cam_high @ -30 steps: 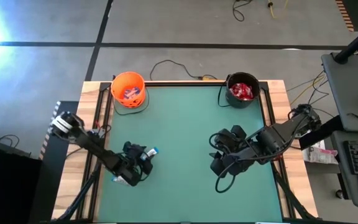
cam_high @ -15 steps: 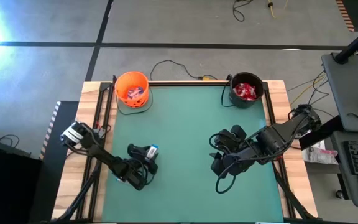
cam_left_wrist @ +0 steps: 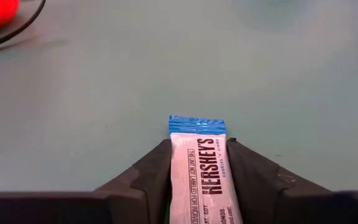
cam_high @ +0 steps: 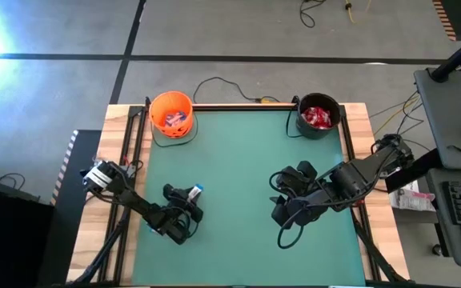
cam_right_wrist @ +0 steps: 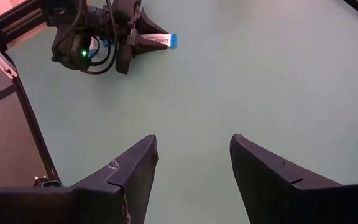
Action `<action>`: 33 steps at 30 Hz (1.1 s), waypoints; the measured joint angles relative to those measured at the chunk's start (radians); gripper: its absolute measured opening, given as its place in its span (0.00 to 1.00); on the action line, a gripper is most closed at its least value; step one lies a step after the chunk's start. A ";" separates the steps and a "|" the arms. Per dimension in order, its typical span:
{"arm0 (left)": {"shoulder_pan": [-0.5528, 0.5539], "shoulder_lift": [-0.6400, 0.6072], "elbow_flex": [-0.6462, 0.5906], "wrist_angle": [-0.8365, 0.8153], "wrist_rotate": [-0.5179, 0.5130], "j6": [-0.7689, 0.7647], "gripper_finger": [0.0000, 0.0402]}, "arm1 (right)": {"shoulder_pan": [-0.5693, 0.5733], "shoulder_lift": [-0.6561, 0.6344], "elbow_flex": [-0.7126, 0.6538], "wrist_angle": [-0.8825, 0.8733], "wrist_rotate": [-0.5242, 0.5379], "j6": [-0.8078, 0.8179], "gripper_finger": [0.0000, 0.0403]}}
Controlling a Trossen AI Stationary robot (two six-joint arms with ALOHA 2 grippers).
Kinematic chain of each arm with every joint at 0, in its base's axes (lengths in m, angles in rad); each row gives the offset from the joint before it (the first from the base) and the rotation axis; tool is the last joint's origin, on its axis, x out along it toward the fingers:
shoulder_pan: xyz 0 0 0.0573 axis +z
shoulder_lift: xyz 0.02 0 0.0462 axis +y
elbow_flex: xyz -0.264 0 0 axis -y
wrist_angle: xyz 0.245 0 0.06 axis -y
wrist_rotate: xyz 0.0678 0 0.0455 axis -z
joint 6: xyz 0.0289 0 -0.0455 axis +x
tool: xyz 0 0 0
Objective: Sort candy by brand, put in halloween buckets
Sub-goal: Put the white chocolate into the orange bucket
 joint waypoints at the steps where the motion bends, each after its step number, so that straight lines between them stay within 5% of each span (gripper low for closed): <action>1: 0.000 0.000 0.000 -0.002 0.000 0.000 0.32 | 0.000 0.000 0.000 0.000 0.000 0.002 0.49; 13: 0.047 -0.199 -0.001 -0.211 0.192 0.018 0.25 | 0.000 0.001 0.000 0.001 0.000 0.021 0.49; 19: 0.158 -0.402 -0.013 -0.379 0.229 0.212 0.25 | 0.000 0.001 -0.001 0.003 0.000 0.021 0.49; 26: 0.448 -0.754 0.091 -0.571 0.229 0.565 0.25 | -0.001 0.001 0.005 0.007 0.000 0.021 0.49; 33: 0.944 -0.965 0.303 -0.541 0.311 1.119 0.25 | -0.014 -0.004 0.060 0.000 0.037 0.003 0.49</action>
